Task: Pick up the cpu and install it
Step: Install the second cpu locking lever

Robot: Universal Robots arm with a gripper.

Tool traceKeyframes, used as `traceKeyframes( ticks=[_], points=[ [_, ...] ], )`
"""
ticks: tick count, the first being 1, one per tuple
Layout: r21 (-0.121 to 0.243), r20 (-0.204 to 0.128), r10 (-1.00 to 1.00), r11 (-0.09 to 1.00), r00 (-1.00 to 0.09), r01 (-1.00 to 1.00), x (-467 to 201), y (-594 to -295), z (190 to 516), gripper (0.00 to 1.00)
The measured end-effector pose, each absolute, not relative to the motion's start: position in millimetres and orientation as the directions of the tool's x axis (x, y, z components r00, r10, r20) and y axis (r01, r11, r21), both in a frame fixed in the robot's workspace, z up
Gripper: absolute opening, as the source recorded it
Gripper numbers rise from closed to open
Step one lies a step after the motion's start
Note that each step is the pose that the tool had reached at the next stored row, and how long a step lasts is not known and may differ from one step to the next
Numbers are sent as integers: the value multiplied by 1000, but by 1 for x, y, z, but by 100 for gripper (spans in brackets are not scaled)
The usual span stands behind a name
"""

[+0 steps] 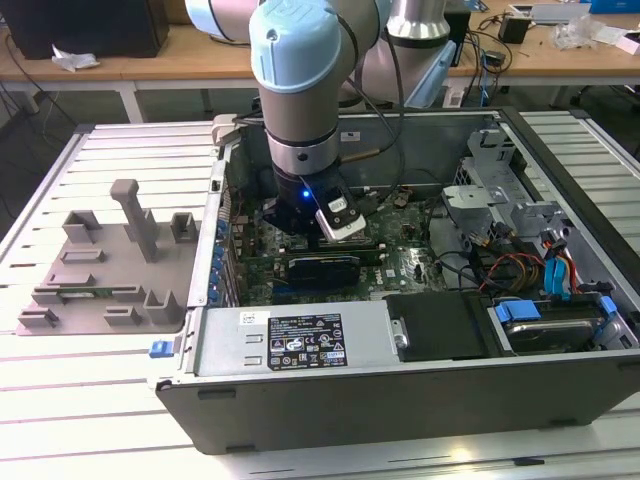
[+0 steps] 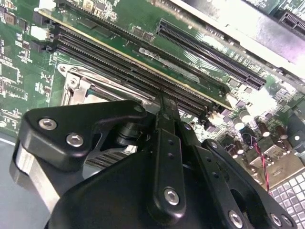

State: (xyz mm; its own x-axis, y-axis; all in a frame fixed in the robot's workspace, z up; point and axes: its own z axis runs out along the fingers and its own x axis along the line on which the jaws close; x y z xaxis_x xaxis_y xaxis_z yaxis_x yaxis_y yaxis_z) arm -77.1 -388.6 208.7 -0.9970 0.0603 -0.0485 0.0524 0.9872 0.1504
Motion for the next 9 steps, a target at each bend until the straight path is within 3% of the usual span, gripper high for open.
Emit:
traceKeyframes(
  ticks=[9],
  points=[
    [168,-48,61,984,-997,52,-77,-389,207,11]
  ],
)
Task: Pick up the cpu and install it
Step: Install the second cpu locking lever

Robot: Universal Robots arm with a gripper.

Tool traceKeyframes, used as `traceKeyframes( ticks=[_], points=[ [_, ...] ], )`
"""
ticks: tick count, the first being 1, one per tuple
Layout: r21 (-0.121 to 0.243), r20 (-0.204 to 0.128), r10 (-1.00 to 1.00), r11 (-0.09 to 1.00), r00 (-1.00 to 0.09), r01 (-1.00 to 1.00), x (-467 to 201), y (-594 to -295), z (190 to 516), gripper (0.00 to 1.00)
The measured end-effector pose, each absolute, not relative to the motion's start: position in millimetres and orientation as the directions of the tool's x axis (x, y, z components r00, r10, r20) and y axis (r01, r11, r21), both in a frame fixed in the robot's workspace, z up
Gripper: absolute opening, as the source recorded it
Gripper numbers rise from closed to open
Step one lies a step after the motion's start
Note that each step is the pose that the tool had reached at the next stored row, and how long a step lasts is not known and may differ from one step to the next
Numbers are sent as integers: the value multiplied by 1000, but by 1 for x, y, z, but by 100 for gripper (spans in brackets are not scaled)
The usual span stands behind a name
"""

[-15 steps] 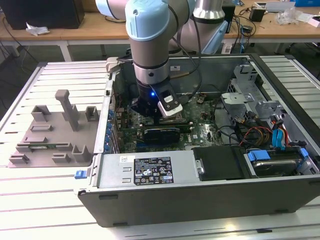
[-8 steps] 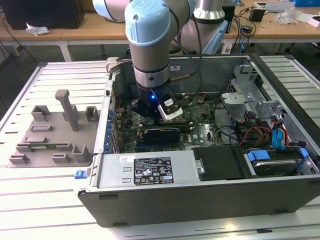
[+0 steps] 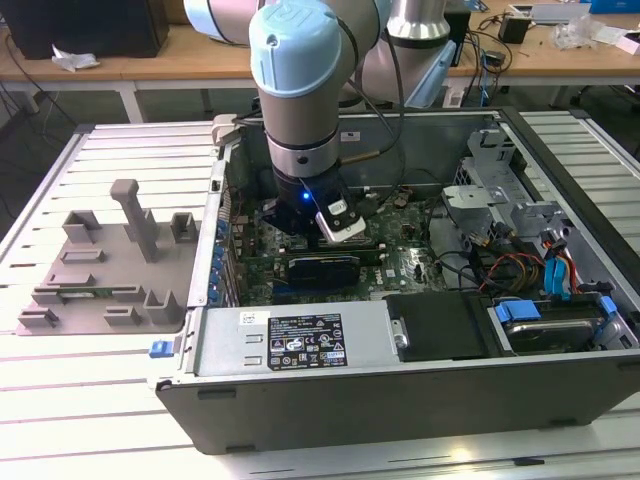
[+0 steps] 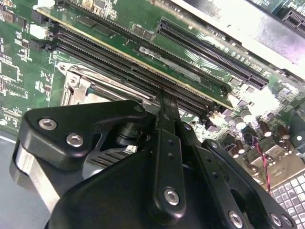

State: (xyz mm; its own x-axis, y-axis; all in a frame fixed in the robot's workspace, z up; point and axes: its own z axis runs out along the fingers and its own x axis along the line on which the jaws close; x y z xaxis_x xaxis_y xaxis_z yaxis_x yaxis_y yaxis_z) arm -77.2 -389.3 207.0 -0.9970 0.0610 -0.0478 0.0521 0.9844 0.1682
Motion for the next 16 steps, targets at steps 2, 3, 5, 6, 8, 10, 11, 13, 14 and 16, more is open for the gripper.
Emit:
traceKeyframes(
  ticks=[2,3,5,6,8,10,11,13,14,16],
  points=[
    [186,-47,62,981,-997,52,-77,-389,207,11],
    [191,-46,62,980,-997,52,-77,-389,206,11],
    [199,-46,63,979,-997,52,-78,-389,205,11],
    [202,-46,63,978,-997,52,-78,-389,204,11],
    [208,-46,63,977,-997,52,-78,-389,203,11],
    [212,-45,63,976,-997,52,-78,-389,203,11],
    [215,-45,63,975,-997,52,-78,-389,202,11],
    [222,-45,63,974,-997,52,-79,-389,202,11],
    [224,-45,64,973,-997,52,-79,-389,202,11],
    [226,-45,64,973,-997,52,-79,-388,201,11]
  ],
)
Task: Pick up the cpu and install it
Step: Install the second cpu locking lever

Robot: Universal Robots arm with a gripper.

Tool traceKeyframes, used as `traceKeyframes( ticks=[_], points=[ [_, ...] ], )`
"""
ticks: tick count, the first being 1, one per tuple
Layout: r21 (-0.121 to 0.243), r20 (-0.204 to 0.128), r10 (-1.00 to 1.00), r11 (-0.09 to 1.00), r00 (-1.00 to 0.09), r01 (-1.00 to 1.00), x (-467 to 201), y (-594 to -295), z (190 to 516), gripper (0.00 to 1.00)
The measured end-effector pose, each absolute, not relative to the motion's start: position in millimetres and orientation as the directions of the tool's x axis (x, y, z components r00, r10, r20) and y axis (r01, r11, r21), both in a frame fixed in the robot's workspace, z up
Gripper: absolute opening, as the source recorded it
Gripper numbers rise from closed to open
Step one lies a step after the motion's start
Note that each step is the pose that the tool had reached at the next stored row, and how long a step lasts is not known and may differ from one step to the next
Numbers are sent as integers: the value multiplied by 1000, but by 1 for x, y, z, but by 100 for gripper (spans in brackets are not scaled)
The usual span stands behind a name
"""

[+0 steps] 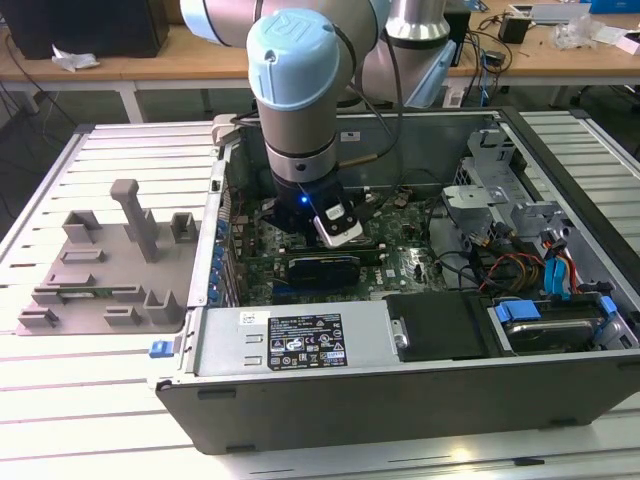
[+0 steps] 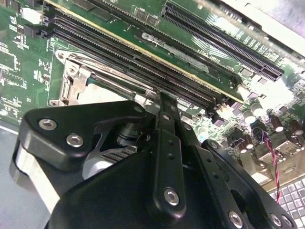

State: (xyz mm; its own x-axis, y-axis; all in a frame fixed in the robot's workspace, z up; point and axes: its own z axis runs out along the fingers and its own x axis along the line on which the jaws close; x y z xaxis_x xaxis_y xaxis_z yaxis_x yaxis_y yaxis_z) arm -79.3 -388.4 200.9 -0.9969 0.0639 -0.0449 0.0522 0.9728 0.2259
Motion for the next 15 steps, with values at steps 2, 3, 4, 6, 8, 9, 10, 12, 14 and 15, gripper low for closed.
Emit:
traceKeyframes(
  ticks=[2,3,4,6,8,9,10,12,14,15],
  points=[
    [226,-45,64,973,-997,52,-79,-388,201,11],
    [226,-45,64,973,-997,52,-79,-388,201,11],
    [226,-44,64,973,-997,52,-79,-388,201,11],
    [226,-45,64,973,-997,52,-79,-388,201,11],
    [226,-45,64,973,-997,52,-79,-388,201,11],
    [226,-45,64,973,-997,52,-79,-388,202,11],
    [226,-44,64,973,-997,52,-79,-388,208,11],
    [226,-44,64,973,-997,52,-79,-388,219,11],
    [226,-44,64,973,-997,52,-79,-388,229,11],
    [226,-44,64,973,-997,52,-79,-388,233,11]
  ],
)
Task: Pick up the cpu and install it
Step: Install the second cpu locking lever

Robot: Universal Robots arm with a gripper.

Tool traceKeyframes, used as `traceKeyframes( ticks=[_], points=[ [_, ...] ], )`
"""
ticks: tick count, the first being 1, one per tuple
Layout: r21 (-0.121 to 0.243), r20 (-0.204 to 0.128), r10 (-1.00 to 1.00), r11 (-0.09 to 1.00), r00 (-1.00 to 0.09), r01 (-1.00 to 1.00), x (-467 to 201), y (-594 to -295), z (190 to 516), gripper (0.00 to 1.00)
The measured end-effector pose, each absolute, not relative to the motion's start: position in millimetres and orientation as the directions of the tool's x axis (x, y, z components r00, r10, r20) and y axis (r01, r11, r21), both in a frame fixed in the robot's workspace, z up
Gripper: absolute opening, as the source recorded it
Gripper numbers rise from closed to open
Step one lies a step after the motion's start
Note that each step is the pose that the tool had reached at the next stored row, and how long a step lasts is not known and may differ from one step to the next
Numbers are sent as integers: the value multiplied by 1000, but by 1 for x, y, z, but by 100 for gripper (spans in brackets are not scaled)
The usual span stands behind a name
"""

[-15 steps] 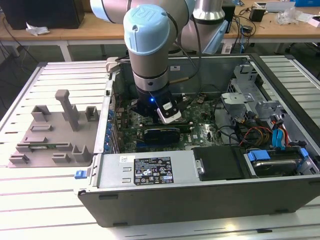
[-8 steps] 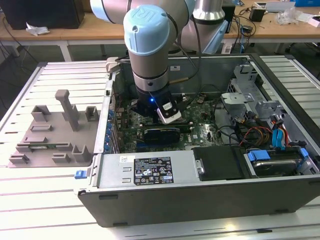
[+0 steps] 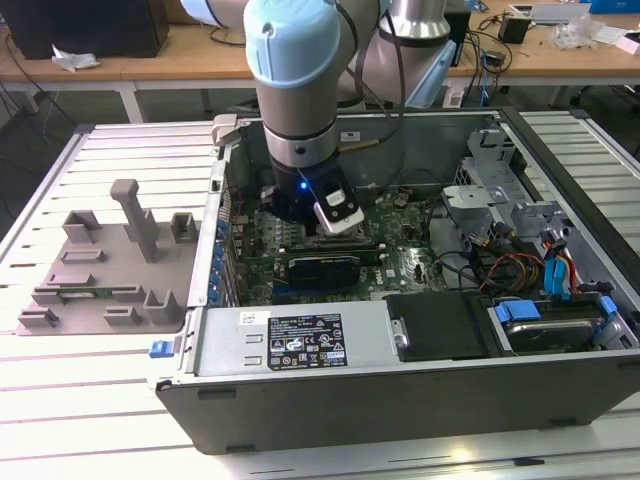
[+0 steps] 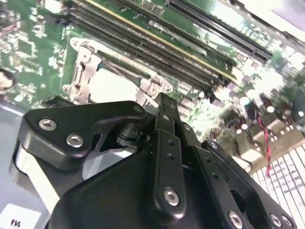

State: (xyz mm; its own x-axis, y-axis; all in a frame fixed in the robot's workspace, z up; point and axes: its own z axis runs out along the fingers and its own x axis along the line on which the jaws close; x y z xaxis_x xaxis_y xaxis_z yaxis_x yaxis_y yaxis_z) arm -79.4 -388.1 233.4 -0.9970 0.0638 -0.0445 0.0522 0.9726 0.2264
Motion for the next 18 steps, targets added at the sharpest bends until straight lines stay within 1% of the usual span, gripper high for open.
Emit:
traceKeyframes(
  ticks=[2,4,12,14,18],
  points=[
    [226,-44,64,973,-997,52,-79,-388,248,11],
    [226,-44,64,973,-997,52,-79,-388,254,11],
    [226,-44,71,972,-996,60,-61,-388,256,11],
    [206,-42,79,976,-996,69,-58,-390,256,11],
    [203,-42,84,976,-996,74,-58,-396,254,11]
  ],
)
